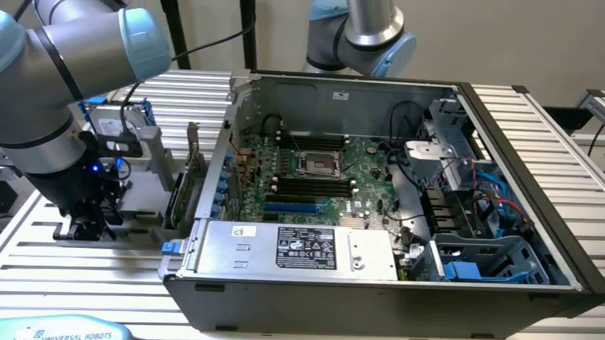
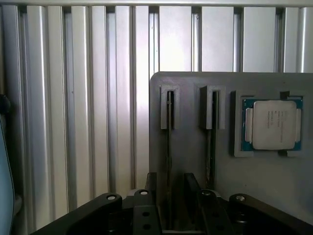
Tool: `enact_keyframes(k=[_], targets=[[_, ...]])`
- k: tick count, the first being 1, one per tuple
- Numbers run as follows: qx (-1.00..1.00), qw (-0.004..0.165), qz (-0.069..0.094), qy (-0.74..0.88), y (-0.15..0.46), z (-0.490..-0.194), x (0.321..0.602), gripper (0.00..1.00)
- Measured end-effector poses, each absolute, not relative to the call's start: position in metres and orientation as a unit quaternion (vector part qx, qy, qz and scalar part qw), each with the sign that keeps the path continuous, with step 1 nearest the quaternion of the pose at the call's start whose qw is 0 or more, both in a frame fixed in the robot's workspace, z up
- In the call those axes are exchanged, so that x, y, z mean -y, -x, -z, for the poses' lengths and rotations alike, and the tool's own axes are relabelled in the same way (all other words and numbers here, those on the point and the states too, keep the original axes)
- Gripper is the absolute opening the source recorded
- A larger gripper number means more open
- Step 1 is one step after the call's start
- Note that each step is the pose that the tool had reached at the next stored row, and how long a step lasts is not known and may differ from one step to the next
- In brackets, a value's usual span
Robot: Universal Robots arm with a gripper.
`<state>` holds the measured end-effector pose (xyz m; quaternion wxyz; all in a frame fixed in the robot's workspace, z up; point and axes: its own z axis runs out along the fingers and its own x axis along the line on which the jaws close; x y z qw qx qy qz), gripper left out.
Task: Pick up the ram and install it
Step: 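Pick up the ram and move it above insertion slot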
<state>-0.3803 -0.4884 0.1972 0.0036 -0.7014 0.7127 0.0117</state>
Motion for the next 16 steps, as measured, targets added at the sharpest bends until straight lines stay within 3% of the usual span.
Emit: enact_keyframes(k=[8,16], targets=[[-0.712,0.000,-0.023,0.702,0.3803,-0.1952,0.4884,0.36],[-0.711,0.000,-0.023,0.703,0.3802,-0.1947,0.4885,0.36]])
